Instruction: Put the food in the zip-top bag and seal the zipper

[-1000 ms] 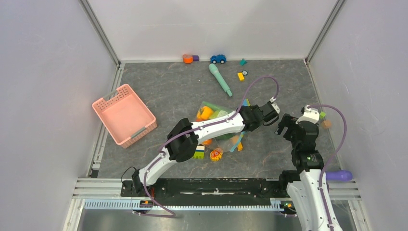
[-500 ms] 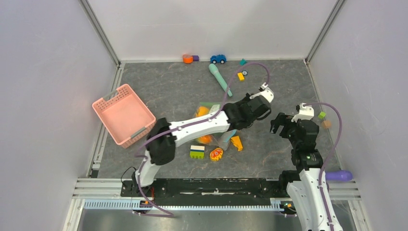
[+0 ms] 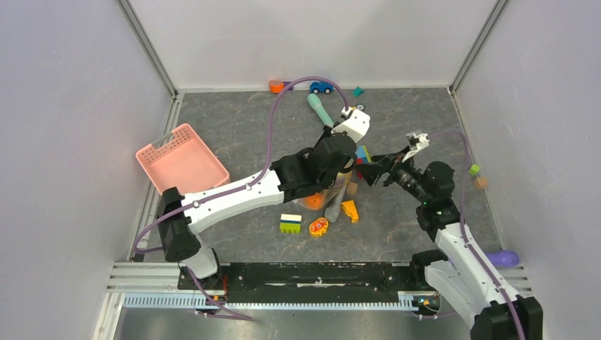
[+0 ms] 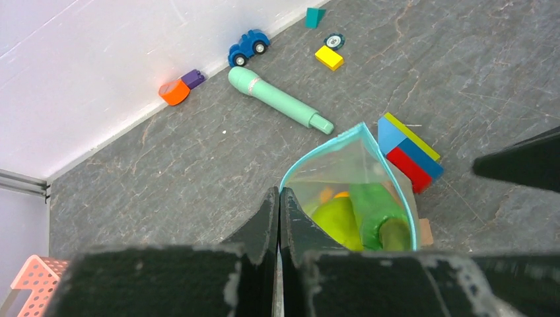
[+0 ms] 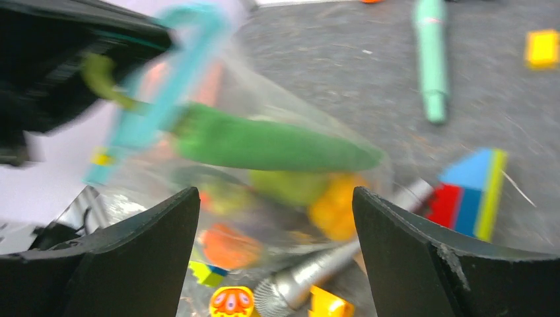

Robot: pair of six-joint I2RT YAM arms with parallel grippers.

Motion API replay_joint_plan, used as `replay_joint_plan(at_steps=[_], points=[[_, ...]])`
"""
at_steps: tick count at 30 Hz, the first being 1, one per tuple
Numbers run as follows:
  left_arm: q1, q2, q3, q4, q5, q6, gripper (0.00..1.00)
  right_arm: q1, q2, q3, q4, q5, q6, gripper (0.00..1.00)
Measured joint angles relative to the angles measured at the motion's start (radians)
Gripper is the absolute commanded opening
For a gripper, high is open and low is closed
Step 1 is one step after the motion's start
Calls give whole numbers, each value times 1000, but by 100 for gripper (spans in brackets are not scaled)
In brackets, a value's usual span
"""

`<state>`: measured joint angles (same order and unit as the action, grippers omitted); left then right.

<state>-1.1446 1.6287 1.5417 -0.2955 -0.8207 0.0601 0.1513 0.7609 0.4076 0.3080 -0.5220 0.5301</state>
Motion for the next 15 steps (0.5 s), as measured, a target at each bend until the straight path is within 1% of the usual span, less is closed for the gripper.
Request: replay_joint_plan(at_steps=[2,4,9,13,15], points=[[4,0,-13,6,2,0,2,82,31,57,-3,12,-15,90],[6,0,-24,6,2,-1,2,134,42,114,-3,32,-34,90],[13,-1,-37,9,19,-8,2,142,58,208,-38,127,-65,90],[17,-6,-50,14,43,-10,2,142,121,258,-70,184,-63,89],[17,-14,-56,14,51,-19,2,142,161,275,-83,188,-60,86]])
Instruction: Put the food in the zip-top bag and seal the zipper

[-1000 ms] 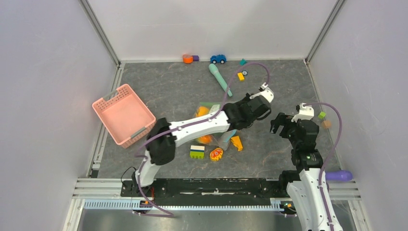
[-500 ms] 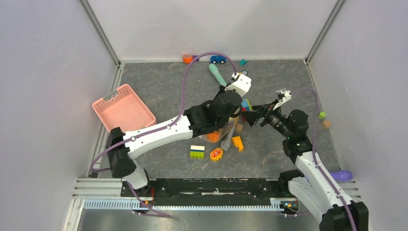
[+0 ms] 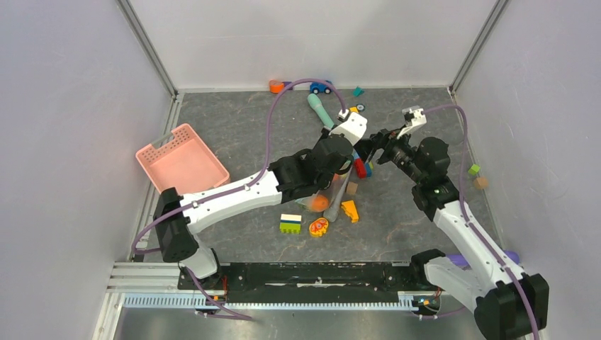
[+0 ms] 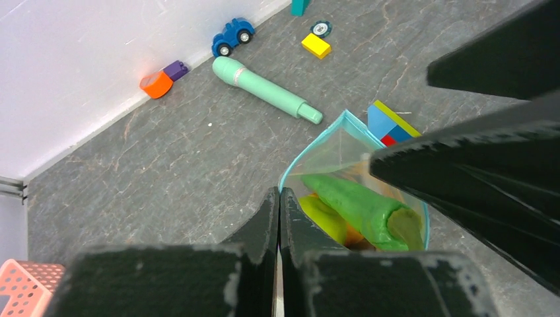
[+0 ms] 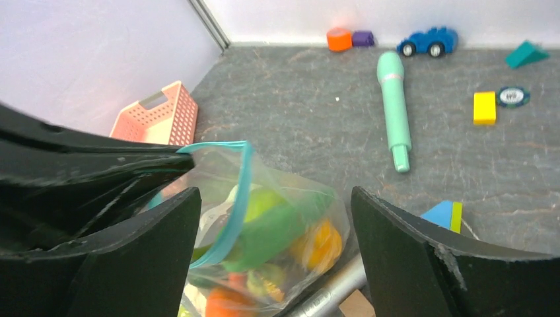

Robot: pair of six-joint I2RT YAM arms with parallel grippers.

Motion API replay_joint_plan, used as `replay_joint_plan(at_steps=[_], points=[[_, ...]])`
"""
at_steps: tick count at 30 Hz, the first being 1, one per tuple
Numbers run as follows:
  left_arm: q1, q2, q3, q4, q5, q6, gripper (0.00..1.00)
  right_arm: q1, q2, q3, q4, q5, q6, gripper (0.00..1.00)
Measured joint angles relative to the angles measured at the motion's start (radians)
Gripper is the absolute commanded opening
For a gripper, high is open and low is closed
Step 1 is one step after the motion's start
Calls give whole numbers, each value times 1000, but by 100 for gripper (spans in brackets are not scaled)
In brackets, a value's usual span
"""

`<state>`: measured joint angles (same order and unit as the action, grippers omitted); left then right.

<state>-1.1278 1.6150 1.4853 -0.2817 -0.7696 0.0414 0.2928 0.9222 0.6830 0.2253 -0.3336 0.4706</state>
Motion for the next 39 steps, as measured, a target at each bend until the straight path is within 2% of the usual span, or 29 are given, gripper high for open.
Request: replay_joint_plan(at_steps=[5,7,8,12,13,17,18,20,21,23,33,34,37,39], points=[[0,-13,-3,0,17,-18,2,3,103,63,-47,-11,-4,76],[0,-13,-3,0,19,-21,2,14,120,77,-71,-16,-17,69],[1,-13,-3,0,20,-23,2,21,124,82,-85,-19,-26,61],[5,-13,-3,0,22,-29,2,62,158,122,-152,-22,-72,6],[6,-13,-3,0,22,-30,2,72,169,132,-165,-21,-76,0],[16,-15,-8,1,27,-43,2,98,192,167,-212,-3,-98,0],[19,-17,-12,1,30,-48,7,110,195,187,-233,7,-104,0],[27,-27,-21,1,40,-60,45,134,203,235,-272,34,-119,0],[31,-32,-23,0,43,-62,70,148,207,259,-290,50,-124,0],[41,-52,-30,-2,68,-87,98,181,218,311,-318,76,-132,0],[64,-237,-97,-29,181,-203,100,286,228,359,-349,219,-134,0],[64,-259,-111,-31,202,-211,98,291,232,360,-352,229,-134,0],[71,-318,-156,-36,277,-248,77,303,239,363,-355,242,-134,0],[75,-341,-177,-51,329,-273,73,304,241,363,-358,249,-134,0]])
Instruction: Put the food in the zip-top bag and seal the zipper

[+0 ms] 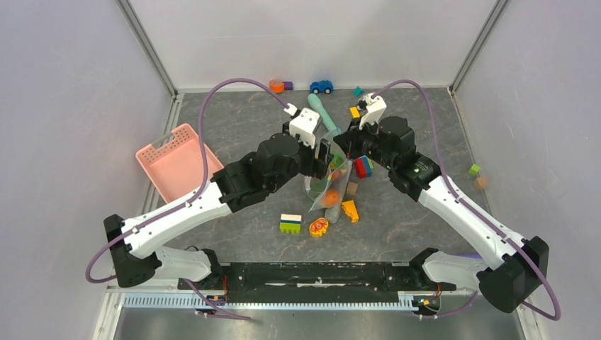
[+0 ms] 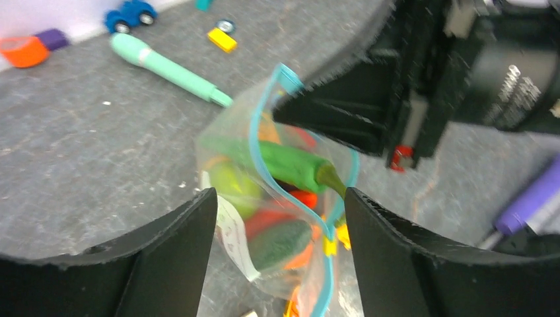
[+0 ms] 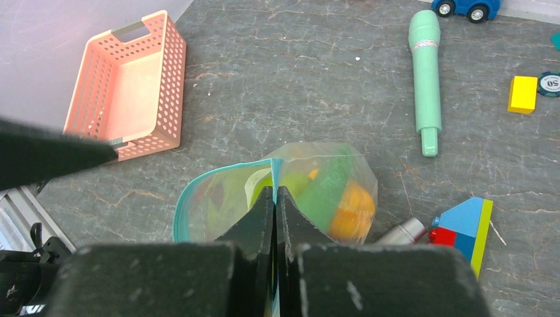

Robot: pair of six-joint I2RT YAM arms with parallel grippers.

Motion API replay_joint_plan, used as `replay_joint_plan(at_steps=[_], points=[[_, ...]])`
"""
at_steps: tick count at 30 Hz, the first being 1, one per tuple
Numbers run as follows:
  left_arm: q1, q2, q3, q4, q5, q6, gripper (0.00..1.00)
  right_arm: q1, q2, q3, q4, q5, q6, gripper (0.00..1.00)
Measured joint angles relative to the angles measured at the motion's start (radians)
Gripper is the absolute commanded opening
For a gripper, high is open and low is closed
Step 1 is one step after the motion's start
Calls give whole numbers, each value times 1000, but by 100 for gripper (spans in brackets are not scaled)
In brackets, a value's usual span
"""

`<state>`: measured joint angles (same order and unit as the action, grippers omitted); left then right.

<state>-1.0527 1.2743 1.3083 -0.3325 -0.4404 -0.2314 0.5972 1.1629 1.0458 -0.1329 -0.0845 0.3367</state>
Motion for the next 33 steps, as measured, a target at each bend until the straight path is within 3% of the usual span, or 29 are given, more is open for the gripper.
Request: replay_joint_plan(at_steps=[6,9,17,25,28,31,33], points=[[5,-34,-34,-24,273,-18,59,3,0,0,-9,11,0,0],[5,-28,-31,-30,363,-16,57,3,0,0,-12,11,0,0],[5,93,54,-101,369,41,41,3,-1,0,-13,7,-2,0],[5,149,92,-159,301,74,33,3,-5,0,-13,-3,-2,0],[5,149,94,-161,275,76,24,3,-5,0,-14,-9,-2,0],[5,149,94,-166,259,83,2,3,-5,0,-14,-13,-3,0],[5,149,94,-168,258,92,2,3,-5,0,-15,-13,-3,0]])
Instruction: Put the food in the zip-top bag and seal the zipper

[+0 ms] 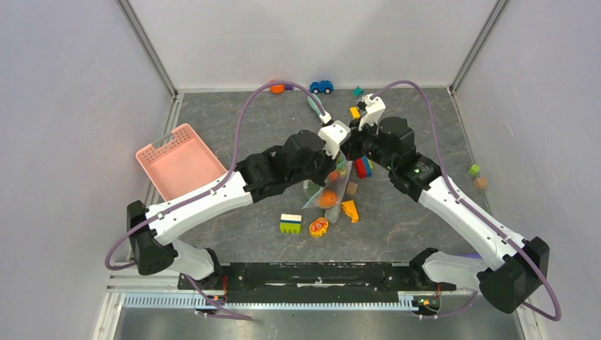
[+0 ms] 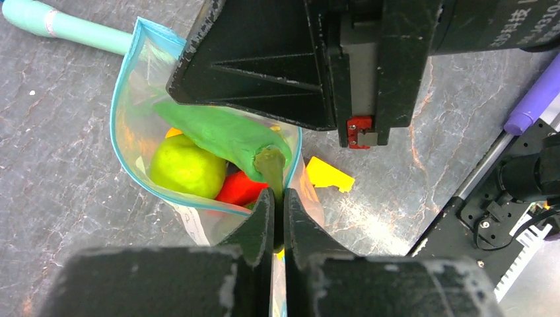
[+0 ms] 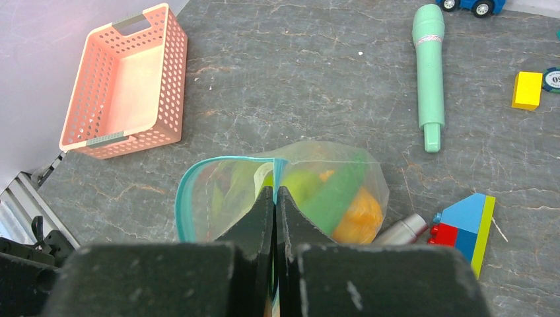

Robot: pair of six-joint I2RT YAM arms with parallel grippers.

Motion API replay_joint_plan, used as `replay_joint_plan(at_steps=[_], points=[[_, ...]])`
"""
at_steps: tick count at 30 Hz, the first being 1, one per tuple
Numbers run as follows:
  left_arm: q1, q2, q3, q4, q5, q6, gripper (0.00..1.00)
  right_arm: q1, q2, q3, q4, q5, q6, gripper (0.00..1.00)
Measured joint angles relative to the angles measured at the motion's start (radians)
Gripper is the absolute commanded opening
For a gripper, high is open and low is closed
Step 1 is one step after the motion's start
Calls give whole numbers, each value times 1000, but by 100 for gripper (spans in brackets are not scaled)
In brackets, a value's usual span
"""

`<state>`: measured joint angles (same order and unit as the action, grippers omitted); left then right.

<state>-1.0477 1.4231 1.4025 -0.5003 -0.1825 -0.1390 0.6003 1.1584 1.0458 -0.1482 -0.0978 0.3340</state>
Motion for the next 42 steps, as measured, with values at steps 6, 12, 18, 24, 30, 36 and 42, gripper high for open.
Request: replay_joint_plan(at_steps=[6,12,18,24,30,36,42], points=[[0,-1,0,-1,-2,3,2,0,0,0,-3,-3,-3,0],[0,-13,1,2,-51,-7,2,0,-1,-1,-3,-30,-19,0],[16,-18,21,11,-86,-26,2,0,-2,-1,-2,-71,-36,0],[18,93,146,-40,-101,-25,2,-2,-5,-13,25,-80,-40,0],[11,229,234,-108,-108,-29,2,-25,-20,-76,35,-20,-8,0],[-5,287,254,-118,-155,-82,2,-32,-40,-122,31,54,63,0],[-16,293,220,-119,-192,-151,2,-14,-72,-132,5,111,51,0]])
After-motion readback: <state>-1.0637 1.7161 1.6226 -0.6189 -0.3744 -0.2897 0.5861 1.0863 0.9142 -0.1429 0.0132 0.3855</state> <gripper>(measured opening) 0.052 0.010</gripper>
